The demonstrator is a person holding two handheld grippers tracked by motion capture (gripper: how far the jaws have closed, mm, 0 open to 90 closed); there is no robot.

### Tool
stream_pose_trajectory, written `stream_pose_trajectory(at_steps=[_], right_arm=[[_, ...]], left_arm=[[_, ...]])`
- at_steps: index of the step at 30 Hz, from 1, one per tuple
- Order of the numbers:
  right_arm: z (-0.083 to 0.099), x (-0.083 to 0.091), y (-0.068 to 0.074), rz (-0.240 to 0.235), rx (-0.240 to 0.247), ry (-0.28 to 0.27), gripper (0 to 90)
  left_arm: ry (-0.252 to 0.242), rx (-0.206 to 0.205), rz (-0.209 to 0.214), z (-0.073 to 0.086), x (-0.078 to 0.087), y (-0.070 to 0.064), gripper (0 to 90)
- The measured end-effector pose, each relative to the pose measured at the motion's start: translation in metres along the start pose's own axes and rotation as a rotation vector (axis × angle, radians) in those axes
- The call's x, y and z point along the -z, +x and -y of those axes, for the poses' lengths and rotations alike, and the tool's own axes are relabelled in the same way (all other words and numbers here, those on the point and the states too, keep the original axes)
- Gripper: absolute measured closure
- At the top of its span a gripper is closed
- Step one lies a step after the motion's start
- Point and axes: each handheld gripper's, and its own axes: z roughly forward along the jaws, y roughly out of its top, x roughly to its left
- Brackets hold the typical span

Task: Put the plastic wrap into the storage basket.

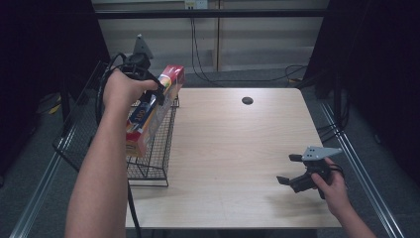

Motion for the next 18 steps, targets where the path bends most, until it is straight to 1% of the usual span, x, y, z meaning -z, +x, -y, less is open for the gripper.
stream_pose_trajectory(at_steps=[3,4,7,8,10,12,13,15,18], right_arm=[[0.0,0.0,0.0,0.005,0.0,-0.004,1.7],[0.0,0.0,0.0,0.007,-0.001,-0.004,1.7],[0.0,0.0,0.0,0.003,-0.001,-0.001,1.7],[0.0,0.0,0.0,0.002,-0.002,-0.001,1.7],[0.0,0.0,0.0,0.001,0.0,0.0,1.7],[0.0,0.0,0.0,0.003,-0.002,0.0,1.7],[0.0,-0.001,0.0,0.003,-0.003,0.0,1.7],[0.0,-0.001,0.001,0.006,-0.002,-0.001,1.7],[0.0,-0.001,0.001,0.007,-0.001,-0.001,1.7]], left_arm=[[-0.002,0.003,0.0,0.001,0.002,0.003,46.6],[-0.009,0.012,-0.003,0.002,0.003,0.004,46.7],[-0.004,0.012,-0.005,0.002,0.006,0.008,46.7],[-0.004,0.02,-0.006,0.003,0.007,0.009,46.6],[-0.003,0.018,-0.003,0.003,0.008,0.01,46.6],[-0.008,0.02,-0.01,0.004,0.011,0.015,46.7],[-0.013,0.029,-0.01,0.005,0.012,0.017,46.7],[-0.012,0.034,-0.018,0.007,0.013,0.019,46.6],[-0.016,0.034,-0.022,0.008,0.015,0.022,46.6]])
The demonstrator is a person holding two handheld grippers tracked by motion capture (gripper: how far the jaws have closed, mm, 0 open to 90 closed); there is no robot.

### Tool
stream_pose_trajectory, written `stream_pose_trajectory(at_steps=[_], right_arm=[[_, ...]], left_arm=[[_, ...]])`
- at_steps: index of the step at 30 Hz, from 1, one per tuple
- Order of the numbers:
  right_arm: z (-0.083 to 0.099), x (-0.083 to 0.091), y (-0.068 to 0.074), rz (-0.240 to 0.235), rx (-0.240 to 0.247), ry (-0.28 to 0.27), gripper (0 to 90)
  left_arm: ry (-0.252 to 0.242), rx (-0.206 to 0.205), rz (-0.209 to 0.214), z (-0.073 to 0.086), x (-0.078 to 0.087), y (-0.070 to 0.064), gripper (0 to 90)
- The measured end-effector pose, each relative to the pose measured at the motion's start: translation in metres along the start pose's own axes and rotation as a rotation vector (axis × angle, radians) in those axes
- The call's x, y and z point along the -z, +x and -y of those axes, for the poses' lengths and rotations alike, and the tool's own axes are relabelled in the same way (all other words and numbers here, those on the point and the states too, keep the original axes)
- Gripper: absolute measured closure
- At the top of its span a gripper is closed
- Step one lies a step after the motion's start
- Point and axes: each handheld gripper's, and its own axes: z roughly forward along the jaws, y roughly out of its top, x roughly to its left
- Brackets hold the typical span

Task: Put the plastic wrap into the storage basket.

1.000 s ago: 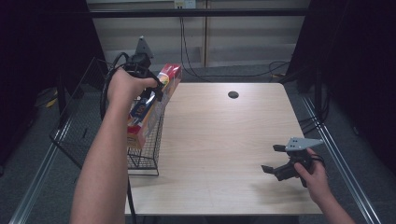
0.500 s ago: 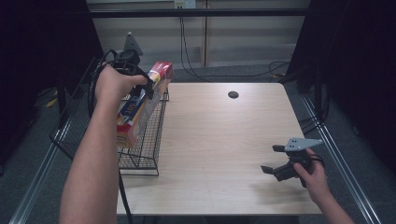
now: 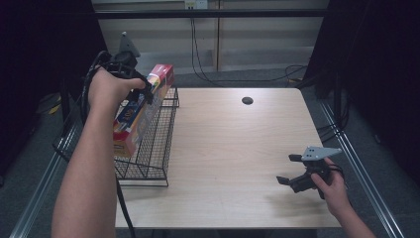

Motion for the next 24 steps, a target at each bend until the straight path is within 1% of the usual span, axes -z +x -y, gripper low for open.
stream_pose_trajectory(at_steps=[1,2,3,8,11,13,18,20,22,23,24], right_arm=[[0.0,0.0,0.0,-0.002,-0.002,0.001,1.7],[0.0,0.0,0.0,-0.001,-0.001,0.001,1.7],[0.0,0.0,0.0,0.003,0.002,0.0,1.7],[0.0,0.0,0.0,0.002,-0.003,0.005,1.7],[0.0,-0.001,0.0,-0.001,-0.004,0.002,1.7],[0.0,0.0,0.001,0.001,-0.003,0.001,1.7],[0.0,-0.001,0.001,0.006,-0.001,-0.002,1.7],[0.0,-0.001,0.001,0.002,-0.001,-0.002,1.7],[0.0,-0.001,0.001,0.004,0.001,-0.003,1.7],[0.0,0.0,0.001,0.002,0.0,-0.002,1.7],[0.0,0.0,0.001,0.004,-0.001,-0.003,1.7]], left_arm=[[-0.004,0.009,0.001,0.001,0.002,0.003,46.6],[-0.004,0.009,0.001,0.001,0.002,0.003,46.6],[-0.007,0.013,0.002,0.002,0.004,0.007,46.6],[-0.007,0.027,-0.007,0.005,0.009,0.015,46.7],[-0.014,0.035,-0.003,0.007,0.011,0.02,46.6],[-0.016,0.042,-0.012,0.009,0.012,0.023,46.6],[-0.021,0.055,-0.02,0.012,0.014,0.031,46.6],[-0.024,0.067,-0.022,0.013,0.015,0.034,46.6],[-0.023,0.064,-0.024,0.013,0.016,0.036,46.6],[-0.024,0.071,-0.033,0.014,0.016,0.038,46.6],[-0.025,0.07,-0.039,0.015,0.016,0.04,46.6]])
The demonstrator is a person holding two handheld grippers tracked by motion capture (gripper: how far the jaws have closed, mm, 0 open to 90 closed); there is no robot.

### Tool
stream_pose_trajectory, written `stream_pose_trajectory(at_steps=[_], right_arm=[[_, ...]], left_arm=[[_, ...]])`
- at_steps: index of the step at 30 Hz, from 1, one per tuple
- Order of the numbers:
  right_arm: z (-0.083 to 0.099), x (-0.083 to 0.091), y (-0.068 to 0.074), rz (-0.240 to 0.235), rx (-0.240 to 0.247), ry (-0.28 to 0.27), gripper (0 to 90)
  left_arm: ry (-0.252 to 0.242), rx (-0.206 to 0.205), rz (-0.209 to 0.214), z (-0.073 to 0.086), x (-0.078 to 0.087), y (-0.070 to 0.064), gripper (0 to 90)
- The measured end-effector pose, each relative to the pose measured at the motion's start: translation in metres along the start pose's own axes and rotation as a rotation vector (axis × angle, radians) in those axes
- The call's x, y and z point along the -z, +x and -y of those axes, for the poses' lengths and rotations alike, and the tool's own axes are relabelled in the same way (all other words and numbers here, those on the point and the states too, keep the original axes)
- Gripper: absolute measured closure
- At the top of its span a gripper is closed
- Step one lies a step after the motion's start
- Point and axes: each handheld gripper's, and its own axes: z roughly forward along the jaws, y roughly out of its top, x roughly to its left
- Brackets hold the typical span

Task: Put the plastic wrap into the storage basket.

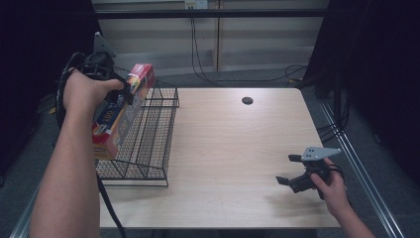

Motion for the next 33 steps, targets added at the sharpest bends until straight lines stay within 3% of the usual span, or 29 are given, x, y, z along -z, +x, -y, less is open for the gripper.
stream_pose_trajectory(at_steps=[3,9,10,11,22,24,25,26,27,33], right_arm=[[0.0,0.0,0.0,0.001,0.0,0.001,1.7],[0.0,0.0,0.0,0.0,0.001,0.003,1.7],[0.0,0.0,0.0,-0.001,0.0,0.002,1.7],[0.0,0.0,0.0,-0.006,0.003,-0.002,1.7],[0.0,0.0,0.0,-0.002,-0.001,0.001,1.7],[0.0,0.0,0.0,-0.004,-0.001,0.0,1.7],[0.0,0.0,0.0,-0.001,0.0,0.002,1.7],[0.0,0.0,0.0,0.0,0.0,0.002,1.7],[0.0,0.0,0.0,-0.004,0.003,-0.002,1.7],[0.0,-0.001,0.001,-0.005,-0.002,0.004,1.7]], left_arm=[[-0.005,0.025,-0.002,0.002,0.0,0.004,46.6],[-0.002,0.034,-0.014,0.005,-0.001,0.013,46.5],[-0.002,0.053,-0.012,0.005,-0.001,0.013,46.5],[0.003,0.039,-0.016,0.006,-0.001,0.016,46.4],[-0.006,0.063,-0.04,0.011,0.002,0.031,46.4],[-0.004,0.066,-0.06,0.013,0.002,0.035,46.3],[-0.006,0.088,-0.058,0.014,0.002,0.035,46.3],[-0.006,0.075,-0.061,0.014,0.002,0.038,46.3],[-0.011,0.093,-0.059,0.015,0.001,0.039,46.3],[0.004,0.09,-0.063,0.017,-0.002,0.047,46.3]])
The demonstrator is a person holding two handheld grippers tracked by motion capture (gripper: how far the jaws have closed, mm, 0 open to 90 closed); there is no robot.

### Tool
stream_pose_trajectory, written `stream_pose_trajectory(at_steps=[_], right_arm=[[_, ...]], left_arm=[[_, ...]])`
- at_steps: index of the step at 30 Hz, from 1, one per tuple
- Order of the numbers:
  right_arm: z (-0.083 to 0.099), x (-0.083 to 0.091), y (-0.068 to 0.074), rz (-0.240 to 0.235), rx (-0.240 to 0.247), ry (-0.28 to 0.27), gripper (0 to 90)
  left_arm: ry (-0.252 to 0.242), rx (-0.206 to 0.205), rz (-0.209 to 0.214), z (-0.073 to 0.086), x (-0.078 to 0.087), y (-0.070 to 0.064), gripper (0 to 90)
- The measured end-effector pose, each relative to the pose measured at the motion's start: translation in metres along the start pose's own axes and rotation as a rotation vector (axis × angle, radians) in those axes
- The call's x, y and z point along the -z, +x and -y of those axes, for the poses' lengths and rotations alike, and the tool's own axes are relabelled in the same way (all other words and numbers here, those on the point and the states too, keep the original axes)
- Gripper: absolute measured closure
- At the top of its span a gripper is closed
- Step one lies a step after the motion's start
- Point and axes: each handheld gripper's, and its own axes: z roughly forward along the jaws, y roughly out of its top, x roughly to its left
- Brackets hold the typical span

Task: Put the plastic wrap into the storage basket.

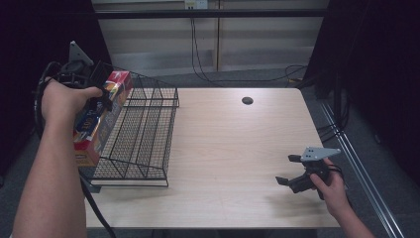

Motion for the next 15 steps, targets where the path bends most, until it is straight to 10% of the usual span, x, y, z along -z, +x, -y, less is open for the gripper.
stream_pose_trajectory(at_steps=[15], right_arm=[[0.001,-0.001,0.0,-0.001,0.002,0.005,1.7]], left_arm=[[-0.012,0.053,-0.031,0.003,-0.006,0.015,46.2]])
